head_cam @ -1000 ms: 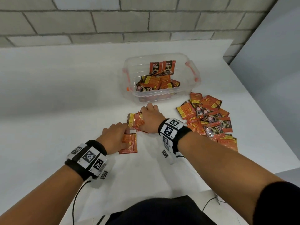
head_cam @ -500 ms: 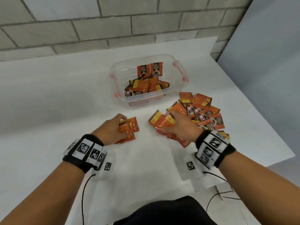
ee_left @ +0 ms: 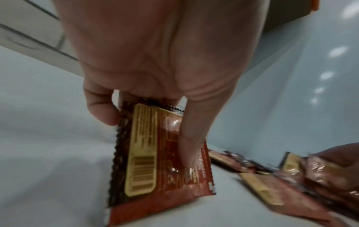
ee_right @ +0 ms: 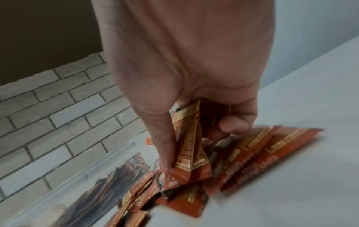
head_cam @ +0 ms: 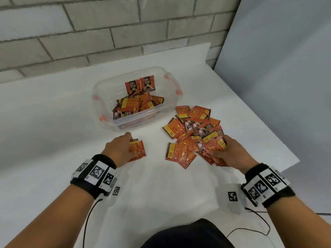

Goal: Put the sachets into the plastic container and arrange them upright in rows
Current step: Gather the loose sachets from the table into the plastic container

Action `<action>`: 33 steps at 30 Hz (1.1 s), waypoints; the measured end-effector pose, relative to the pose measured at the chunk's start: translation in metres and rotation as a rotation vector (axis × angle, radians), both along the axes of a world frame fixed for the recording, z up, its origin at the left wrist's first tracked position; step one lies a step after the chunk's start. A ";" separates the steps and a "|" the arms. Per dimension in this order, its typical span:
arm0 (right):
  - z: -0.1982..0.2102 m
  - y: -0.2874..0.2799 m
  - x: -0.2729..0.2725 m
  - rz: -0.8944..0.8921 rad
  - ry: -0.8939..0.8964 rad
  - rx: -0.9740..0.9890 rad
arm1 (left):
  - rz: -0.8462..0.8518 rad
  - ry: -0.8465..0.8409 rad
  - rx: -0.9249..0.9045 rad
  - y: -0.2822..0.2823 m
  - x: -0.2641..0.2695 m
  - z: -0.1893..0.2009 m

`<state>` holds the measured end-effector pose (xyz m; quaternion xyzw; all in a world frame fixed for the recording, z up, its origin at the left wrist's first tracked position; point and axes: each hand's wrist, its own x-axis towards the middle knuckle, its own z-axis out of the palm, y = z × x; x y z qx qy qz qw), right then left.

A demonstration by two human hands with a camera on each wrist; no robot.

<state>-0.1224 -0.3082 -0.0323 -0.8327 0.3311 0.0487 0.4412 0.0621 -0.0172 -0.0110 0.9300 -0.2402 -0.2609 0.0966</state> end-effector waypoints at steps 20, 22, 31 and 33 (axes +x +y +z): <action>0.011 0.016 0.027 0.030 0.069 -0.151 | -0.319 0.084 -0.155 -0.094 -0.023 -0.006; 0.014 0.015 0.032 0.024 0.070 -0.074 | -0.258 0.145 -0.252 -0.090 -0.019 0.000; 0.080 0.036 0.067 0.127 -0.174 0.278 | 0.076 -0.001 -0.627 -0.032 0.006 0.063; 0.101 0.048 0.092 0.148 -0.293 0.313 | 0.205 -0.107 -0.702 -0.021 0.024 0.083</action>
